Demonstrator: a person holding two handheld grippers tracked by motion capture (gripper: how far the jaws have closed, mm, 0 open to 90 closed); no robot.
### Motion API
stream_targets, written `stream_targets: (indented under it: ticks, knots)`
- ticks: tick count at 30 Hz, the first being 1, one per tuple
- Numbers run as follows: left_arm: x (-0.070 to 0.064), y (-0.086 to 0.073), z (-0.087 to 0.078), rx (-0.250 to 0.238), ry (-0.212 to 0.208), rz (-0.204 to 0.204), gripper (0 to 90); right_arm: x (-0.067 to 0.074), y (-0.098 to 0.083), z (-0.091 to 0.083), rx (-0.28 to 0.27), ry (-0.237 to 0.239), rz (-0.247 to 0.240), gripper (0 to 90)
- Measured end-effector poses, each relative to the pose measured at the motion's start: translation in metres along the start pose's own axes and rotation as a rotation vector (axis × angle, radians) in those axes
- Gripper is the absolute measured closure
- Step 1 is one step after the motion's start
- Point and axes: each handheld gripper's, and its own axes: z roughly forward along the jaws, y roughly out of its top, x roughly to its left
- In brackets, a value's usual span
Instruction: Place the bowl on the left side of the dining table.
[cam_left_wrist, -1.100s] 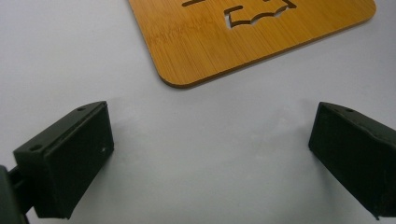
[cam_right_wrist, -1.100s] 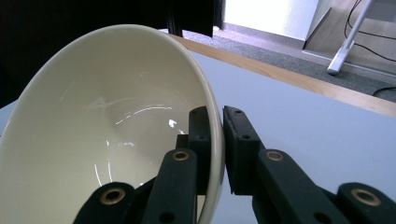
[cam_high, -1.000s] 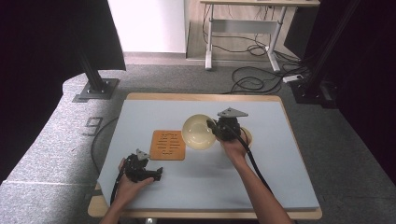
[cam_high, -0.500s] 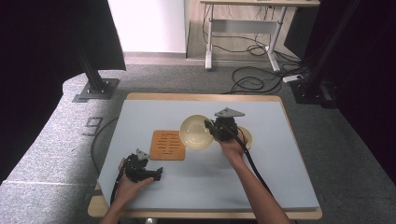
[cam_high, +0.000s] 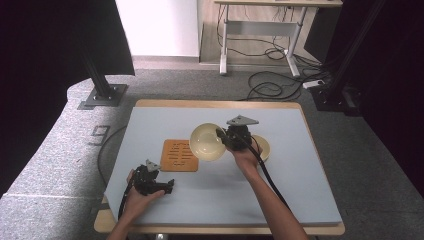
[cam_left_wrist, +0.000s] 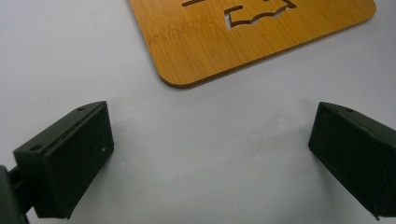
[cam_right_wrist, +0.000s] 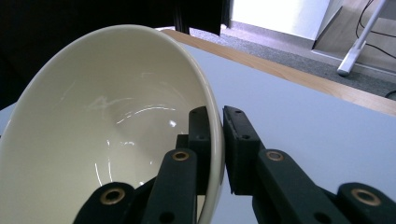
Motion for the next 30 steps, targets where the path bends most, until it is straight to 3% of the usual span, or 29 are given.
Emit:
stream_targets:
  ticks: [30]
  knots:
    - [0.0,0.0,0.0,0.001,0.001,0.001,0.0,0.006,-0.001,0.012,0.002,0.009,0.006,82.3]
